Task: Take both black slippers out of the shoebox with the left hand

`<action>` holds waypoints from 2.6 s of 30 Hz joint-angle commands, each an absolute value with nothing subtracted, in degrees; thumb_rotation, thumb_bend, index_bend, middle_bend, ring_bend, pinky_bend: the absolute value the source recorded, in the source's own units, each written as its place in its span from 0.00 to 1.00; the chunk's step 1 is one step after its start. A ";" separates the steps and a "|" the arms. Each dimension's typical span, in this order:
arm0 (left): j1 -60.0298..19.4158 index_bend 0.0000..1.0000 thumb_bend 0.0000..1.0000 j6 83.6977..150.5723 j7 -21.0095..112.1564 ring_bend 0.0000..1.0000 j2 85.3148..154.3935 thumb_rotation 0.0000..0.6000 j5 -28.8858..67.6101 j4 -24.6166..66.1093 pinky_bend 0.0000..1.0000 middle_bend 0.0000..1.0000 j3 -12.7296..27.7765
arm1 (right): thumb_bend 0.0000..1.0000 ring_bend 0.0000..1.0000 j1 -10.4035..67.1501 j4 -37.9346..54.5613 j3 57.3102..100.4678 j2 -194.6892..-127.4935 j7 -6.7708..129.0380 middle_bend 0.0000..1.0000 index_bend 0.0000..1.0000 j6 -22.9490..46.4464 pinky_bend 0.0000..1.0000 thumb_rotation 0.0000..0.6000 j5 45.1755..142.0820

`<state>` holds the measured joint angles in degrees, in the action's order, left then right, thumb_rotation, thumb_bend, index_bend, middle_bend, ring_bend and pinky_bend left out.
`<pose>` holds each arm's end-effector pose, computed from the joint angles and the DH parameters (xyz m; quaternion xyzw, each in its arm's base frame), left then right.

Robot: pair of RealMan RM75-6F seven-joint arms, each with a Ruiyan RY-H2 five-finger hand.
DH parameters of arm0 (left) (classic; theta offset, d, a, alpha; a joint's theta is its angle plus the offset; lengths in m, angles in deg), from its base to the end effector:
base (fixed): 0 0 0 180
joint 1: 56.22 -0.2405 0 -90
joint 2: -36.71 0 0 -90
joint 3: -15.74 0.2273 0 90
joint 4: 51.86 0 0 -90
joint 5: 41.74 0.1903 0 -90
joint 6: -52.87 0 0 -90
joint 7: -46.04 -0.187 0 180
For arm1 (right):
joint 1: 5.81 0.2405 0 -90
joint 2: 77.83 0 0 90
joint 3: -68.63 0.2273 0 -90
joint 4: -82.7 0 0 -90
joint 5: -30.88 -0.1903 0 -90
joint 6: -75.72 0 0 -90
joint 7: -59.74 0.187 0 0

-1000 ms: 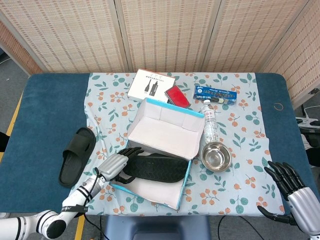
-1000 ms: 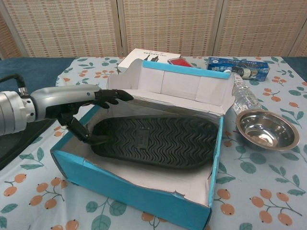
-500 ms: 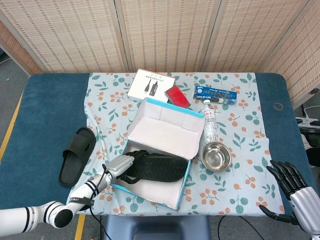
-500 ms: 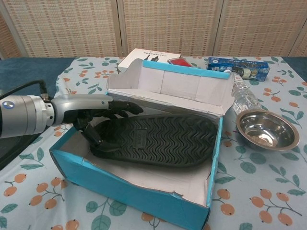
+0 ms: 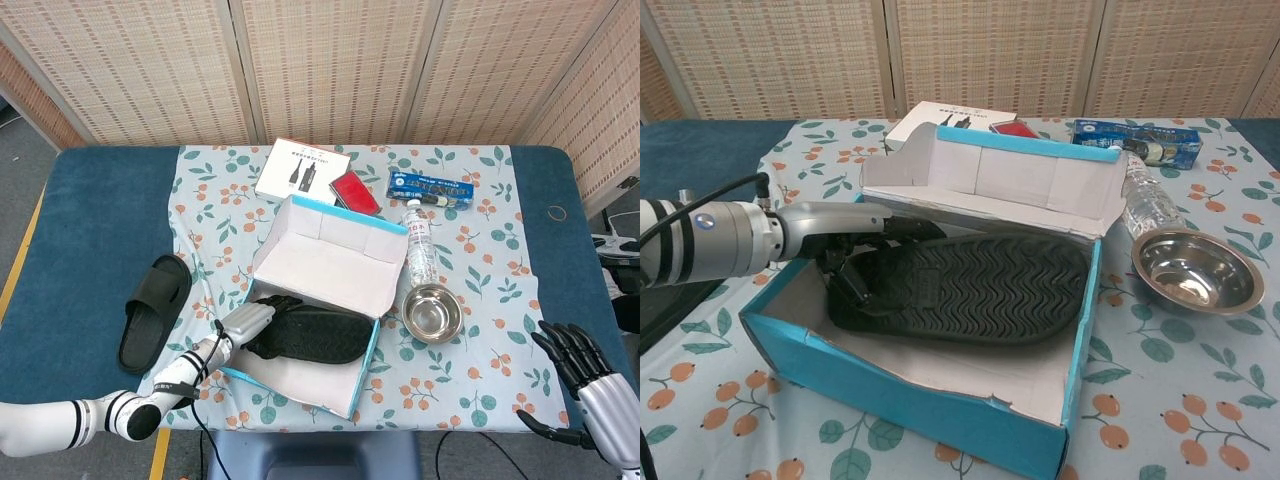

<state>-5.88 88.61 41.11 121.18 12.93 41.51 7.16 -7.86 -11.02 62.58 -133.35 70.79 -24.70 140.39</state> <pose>-0.0844 0.3205 -0.0600 -0.7573 -0.5345 -0.3050 0.2187 -0.2299 -0.1482 0.1889 0.6489 -0.3548 0.4783 0.4735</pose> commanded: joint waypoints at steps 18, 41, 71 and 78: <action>-4.61 0.42 0.34 94.69 34.42 0.35 123.67 1.00 12.64 42.45 0.36 0.55 11.87 | 0.13 0.00 -8.26 -10.59 62.90 -132.96 71.79 0.00 0.00 -25.83 0.00 0.69 139.87; -9.63 0.89 0.49 107.52 31.33 0.71 122.03 1.00 19.30 50.91 0.69 0.94 11.69 | 0.13 0.00 -8.21 -10.39 62.99 -133.04 72.04 0.00 0.00 -25.62 0.00 0.69 139.78; -30.58 0.85 0.55 130.53 42.37 0.70 103.84 1.00 38.79 41.92 0.68 0.92 17.49 | 0.13 0.00 -8.46 -10.73 62.52 -132.93 71.51 0.00 0.00 -26.14 0.00 0.69 141.02; -36.60 0.84 0.55 137.86 46.08 0.69 106.36 1.00 43.09 29.24 0.67 0.91 18.85 | 0.13 0.00 -8.30 -10.81 62.41 -133.01 71.26 0.00 0.00 -25.68 0.00 0.69 141.24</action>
<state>-33.91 134.83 44.26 104.96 40.93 33.41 17.88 -8.32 -10.81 62.43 -133.01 71.27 -25.71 141.25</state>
